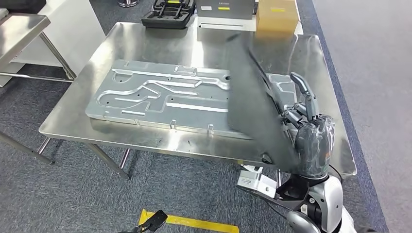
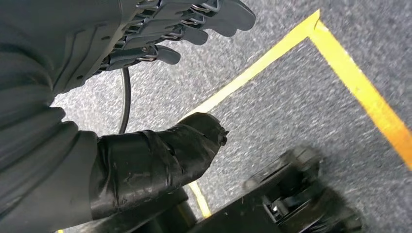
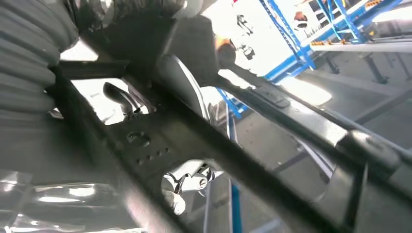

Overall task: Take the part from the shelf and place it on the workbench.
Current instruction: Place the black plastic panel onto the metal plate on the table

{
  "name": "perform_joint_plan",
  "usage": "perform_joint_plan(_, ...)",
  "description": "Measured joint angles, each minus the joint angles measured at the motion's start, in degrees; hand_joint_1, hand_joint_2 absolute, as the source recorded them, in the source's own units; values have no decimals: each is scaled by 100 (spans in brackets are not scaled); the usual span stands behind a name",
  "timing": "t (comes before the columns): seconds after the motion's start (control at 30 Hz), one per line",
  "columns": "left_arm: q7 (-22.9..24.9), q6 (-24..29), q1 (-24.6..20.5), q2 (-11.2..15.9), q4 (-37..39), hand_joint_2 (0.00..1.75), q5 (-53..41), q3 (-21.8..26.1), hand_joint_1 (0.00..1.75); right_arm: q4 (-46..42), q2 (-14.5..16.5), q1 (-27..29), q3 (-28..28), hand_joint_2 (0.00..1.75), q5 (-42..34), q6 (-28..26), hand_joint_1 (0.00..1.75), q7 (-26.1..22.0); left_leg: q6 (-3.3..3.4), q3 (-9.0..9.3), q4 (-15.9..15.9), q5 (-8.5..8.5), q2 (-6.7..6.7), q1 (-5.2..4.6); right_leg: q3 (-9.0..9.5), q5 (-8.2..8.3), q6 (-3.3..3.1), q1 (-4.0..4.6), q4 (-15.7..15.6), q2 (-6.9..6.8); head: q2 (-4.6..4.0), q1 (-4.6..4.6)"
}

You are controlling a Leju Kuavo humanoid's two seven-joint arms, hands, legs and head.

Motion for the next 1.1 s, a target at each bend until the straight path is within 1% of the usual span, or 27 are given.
perform_joint_plan(0.03, 0, 0, -2, 1, 1, 175, 1, 0, 0, 0, -17, -20, 8, 175, 1, -1, 175, 0, 19, 132, -322, 137, -1, -14, 36, -37, 23, 4, 0, 5, 1, 2)
perform_joint_plan(0.07, 1, 0, -3, 1, 1, 175, 2, 1, 0, -1, -37, -37, 13, 175, 2, -1, 175, 1, 41, 216, -508, 167, -1, -31, 49, -60, 50, 5, -6, 11, 1, 3)
perform_joint_plan(0.13, 2, 0, -6, 2, 2, 175, 3, 1, 0, -1, -70, -58, 24, 175, 28, 18, 175, 21, 91, 274, -626, 90, -1, -67, 57, -83, 106, 3, -34, 22, 1, -2)
perform_joint_plan(0.17, 3, 0, -5, 3, 2, 175, 3, 0, 0, -2, -93, -68, 30, 175, 89, 70, 175, 63, 122, 306, -663, 72, 1, -60, 67, -100, 135, -4, -48, 19, 0, 1)
perform_joint_plan(0.23, 4, -1, -15, 7, 5, 175, 0, -1, 0, -1, -156, -127, 55, 175, 375, 301, 175, 209, 192, 419, -755, 49, 5, -43, 12, -198, 173, -4, 139, 4, 0, 4)
perform_joint_plan(0.27, 8, -3, -27, 9, 7, 175, -3, -2, 0, 2, -192, -171, 79, 175, 576, 456, 175, 286, 230, 478, -788, 31, 8, -34, -127, -300, 178, -4, 412, -4, 0, 10)
perform_joint_plan(0.33, 22, -26, -52, 10, 8, 175, -15, -2, 0, 19, -255, -252, 153, 175, 997, 754, 175, 402, 287, 550, -794, -27, 9, -48, -589, -516, 177, 1, 1169, -11, 0, 9)
perform_joint_plan(0.37, 35, -44, -57, 10, 8, 175, -20, -1, 0, 32, -285, -282, 194, 175, 1184, 885, 175, 446, 300, 585, -789, -62, 5, -54, -812, -536, 179, 3, 1454, -11, 0, 9)
perform_joint_plan(0.4, 46, -61, -55, 10, 8, 175, -25, -1, 0, 44, -319, -314, 233, 175, 1343, 998, 175, 483, 305, 630, -784, -103, -1, -58, -948, -447, 178, 2, 1549, -12, 0, 8)
perform_joint_plan(0.43, 57, -74, -51, 10, 9, 175, -28, 0, 0, 55, -352, -354, 269, 175, 1472, 1095, 175, 517, 303, 686, -777, -149, -7, -60, -976, -247, 172, 1, 1426, -13, 0, 9)
perform_joint_plan(0.5, 68, -88, -50, 10, 10, 175, -35, 0, 0, 66, -414, -445, 326, 175, 1634, 1248, 175, 563, 283, 800, -759, -255, -19, -61, -784, 270, 145, 5, 756, -15, 0, 11)
perform_joint_plan(0.53, 70, -94, -57, 10, 10, 175, -38, -1, 0, 66, -435, -491, 352, 175, 1675, 1316, 175, 575, 257, 840, -740, -306, -24, -70, -648, 418, 130, 18, 423, -16, 0, 9)
perform_joint_plan(0.57, 70, -99, -65, 10, 11, 175, -40, -1, 0, 68, -454, -532, 379, 175, 1695, 1374, 175, 580, 230, 856, -733, -343, -27, -77, -557, 471, 114, 31, 212, -18, 0, 7)
perform_joint_plan(0.63, 71, -113, -76, 10, 12, 175, -43, -1, 0, 69, -487, -590, 426, 175, 1705, 1446, 175, 586, 173, 867, -742, -381, -27, -85, -490, 409, 82, 55, 70, -12, 0, -10)
perform_joint_plan(0.7, 72, -121, -81, 11, 13, 175, -46, -1, 0, 70, -516, -620, 447, 175, 1707, 1461, 175, 590, 115, 868, -735, -427, -14, -82, -446, 387, 35, 29, 9, -7, 0, -22)
perform_joint_plan(0.73, 72, -122, -87, 11, 13, 175, -48, -2, 0, 69, -528, -636, 452, 175, 1708, 1462, 175, 591, 82, 823, -627, -484, -8, -79, -402, 377, 6, 16, -32, -12, 0, -26)
perform_joint_plan(0.77, 71, -122, -93, 12, 13, 175, -49, -2, 0, 69, -537, -658, 458, 175, 1709, 1462, 175, 592, 51, 703, -398, -578, -4, -72, -352, 365, -21, 2, -66, -19, 0, -31)
perform_joint_plan(0.8, 71, -124, -94, 12, 13, 175, -50, -2, 0, 69, -544, -679, 468, 175, 1704, 1481, 175, 593, 24, 510, -56, -686, -1, -56, -312, 343, -42, 4, -84, -25, 0, -36)
perform_joint_plan(0.83, 72, -129, -91, 12, 13, 175, -52, -2, 0, 70, -550, -699, 481, 175, 1675, 1539, 175, 594, 1, 262, 329, -787, 1, -41, -280, 316, -56, 4, -89, -29, 0, -40)
perform_joint_plan(0.87, 81, -140, -83, 12, 13, 175, -58, -2, 0, 78, -560, -719, 497, 175, 1618, 1650, 175, 595, -18, 24, 649, -826, 2, -25, -247, 284, -62, 5, -90, -27, 0, -40)
perform_joint_plan(0.9, 91, -157, -76, 12, 13, 175, -69, -2, 0, 94, -579, -741, 517, 175, 1538, 1798, 175, 596, -33, -142, 803, -767, 2, -9, -207, 249, -60, 4, -89, -22, 0, -41)
perform_joint_plan(0.93, 103, -174, -75, 12, 13, 175, -84, -2, 0, 121, -606, -773, 537, 175, 1447, 1957, 175, 599, -42, -203, 737, -594, 3, 4, -160, 212, -54, 2, -88, -16, 0, -40)
perform_joint_plan(0.97, 114, -189, -81, 13, 14, 175, -98, -2, 0, 156, -641, -820, 559, 175, 1360, 2109, 175, 606, -44, -155, 459, -333, 4, 16, -103, 172, -42, -1, -87, -9, 0, -42)
perform_joint_plan(1.0, 117, -200, -89, 13, 14, 175, -112, -2, 0, 195, -679, -880, 579, 175, 1284, 2244, 175, 620, -39, -48, 69, -65, 5, 25, -53, 130, -24, -3, -87, -4, 0, -40)
perform_joint_plan(1.03, 120, -209, -103, 14, 15, 175, -122, -2, 0, 237, -728, -954, 593, 175, 1212, 2377, 175, 639, -32, 83, -285, 118, 6, 18, -15, 91, 4, 3, -82, 3, 0, -42)
perform_joint_plan(1.07, 120, -221, -118, 15, 15, 175, -130, -2, 0, 281, -787, -1032, 602, 175, 1142, 2508, 175, 663, -14, 183, -541, 207, 5, 8, 3, 60, 33, 7, -78, 10, 0, -40)
perform_joint_plan(1.1, 120, -232, -130, 16, 15, 175, -137, -2, 0, 327, -852, -1108, 606, 175, 1077, 2637, 175, 689, 4, 235, -665, 210, 4, -9, 8, 41, 64, 8, -79, 15, 0, -38)
